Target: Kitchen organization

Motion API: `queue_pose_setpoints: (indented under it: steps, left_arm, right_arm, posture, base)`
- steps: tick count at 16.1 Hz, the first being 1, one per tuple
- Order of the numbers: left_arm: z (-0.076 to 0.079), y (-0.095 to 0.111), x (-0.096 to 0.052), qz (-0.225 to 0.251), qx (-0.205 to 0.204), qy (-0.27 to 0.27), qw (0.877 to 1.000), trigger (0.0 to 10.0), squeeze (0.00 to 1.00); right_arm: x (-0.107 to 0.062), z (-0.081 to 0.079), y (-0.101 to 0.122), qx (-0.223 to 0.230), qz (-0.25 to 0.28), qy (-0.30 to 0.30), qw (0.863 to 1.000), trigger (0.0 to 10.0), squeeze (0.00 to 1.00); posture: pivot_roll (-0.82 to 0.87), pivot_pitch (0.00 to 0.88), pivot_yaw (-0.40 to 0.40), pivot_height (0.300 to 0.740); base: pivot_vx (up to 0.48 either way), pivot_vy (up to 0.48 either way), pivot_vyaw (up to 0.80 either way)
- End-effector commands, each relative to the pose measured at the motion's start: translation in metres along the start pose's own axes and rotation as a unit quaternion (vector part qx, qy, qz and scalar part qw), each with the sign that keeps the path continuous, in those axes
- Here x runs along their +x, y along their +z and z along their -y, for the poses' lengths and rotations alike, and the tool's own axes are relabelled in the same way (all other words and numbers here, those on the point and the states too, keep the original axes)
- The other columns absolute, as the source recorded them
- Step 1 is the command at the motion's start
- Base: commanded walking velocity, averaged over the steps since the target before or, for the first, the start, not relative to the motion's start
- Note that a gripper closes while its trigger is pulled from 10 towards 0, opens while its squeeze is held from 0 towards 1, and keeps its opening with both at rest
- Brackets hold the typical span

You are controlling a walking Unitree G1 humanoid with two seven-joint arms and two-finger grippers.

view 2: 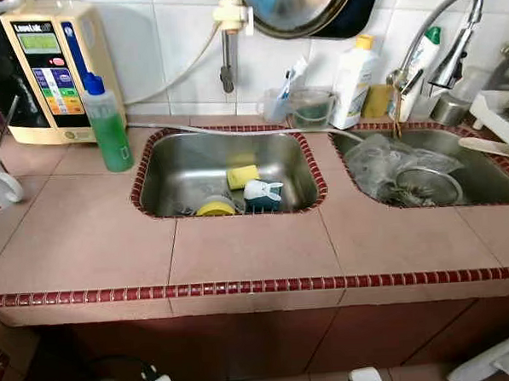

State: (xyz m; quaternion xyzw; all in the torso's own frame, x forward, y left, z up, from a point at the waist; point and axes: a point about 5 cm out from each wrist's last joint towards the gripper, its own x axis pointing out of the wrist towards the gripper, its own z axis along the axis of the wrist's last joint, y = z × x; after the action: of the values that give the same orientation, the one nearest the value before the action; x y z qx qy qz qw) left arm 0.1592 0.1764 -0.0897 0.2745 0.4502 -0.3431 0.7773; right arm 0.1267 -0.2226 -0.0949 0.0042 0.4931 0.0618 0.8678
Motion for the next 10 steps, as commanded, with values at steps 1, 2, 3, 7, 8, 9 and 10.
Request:
queue_pose_setpoints:
  steps: [1, 2, 3, 7, 8, 9, 10]
  left_arm:
    - [-0.004, -0.005, 0.0, -0.016, -0.053, 0.053, 0.997, 10.0, 0.0]
    - [-0.004, -0.006, 0.001, -0.016, -0.106, 0.081, 0.991, 10.0, 0.0]
    - [-0.005, -0.005, 0.002, -0.018, -0.154, 0.108, 0.982, 10.0, 0.0]
    - [0.007, 0.005, 0.009, -0.024, -0.201, 0.145, 0.968, 10.0, 0.0]
    - [0.012, 0.008, 0.011, -0.021, -0.198, 0.133, 0.971, 10.0, 0.0]
    - [0.016, 0.013, 0.013, -0.012, -0.195, 0.124, 0.973, 10.0, 0.0]
    - [0.017, 0.016, 0.014, -0.01, -0.169, 0.118, 0.978, 10.0, 0.0]
  right_arm:
    - [0.001, 0.005, -0.001, 0.017, -0.006, -0.049, 0.999, 10.0, 0.0]
    - [0.002, 0.003, -0.002, 0.013, -0.015, -0.068, 0.997, 10.0, 0.0]
    - [0.003, 0.001, -0.003, 0.038, -0.015, -0.081, 0.996, 10.0, 0.0]
    - [0.008, -0.02, -0.011, 0.037, -0.034, -0.109, 0.993, 10.0, 0.0]
    - [0.009, -0.025, -0.014, 0.025, -0.043, -0.109, 0.993, 10.0, 0.0]
    - [0.009, -0.029, -0.015, 0.024, -0.048, -0.102, 0.993, 10.0, 0.0]
    - [0.01, -0.029, -0.014, 0.006, -0.05, -0.106, 0.993, 10.0, 0.0]
  posture:
    - [-0.07, 0.0, -0.037, 0.74]
    - [-0.07, 0.0, -0.03, 0.74]
    - [-0.08, 0.0, -0.025, 0.74]
    - [-0.08, 0.0, -0.026, 0.74]
    - [-0.08, 0.0, -0.025, 0.74]
    - [-0.08, 0.0, -0.021, 0.74]
    - [-0.08, 0.0, -0.015, 0.74]
  base:
    - [0.0, 0.0, 0.0]
    - [0.0, 0.0, 0.0]
    - [0.0, 0.0, 0.0]
    - [0.0, 0.0, 0.0]
    - [0.0, 0.0, 0.0]
    - [0.0, 0.0, 0.0]
    - [0.0, 0.0, 0.0]
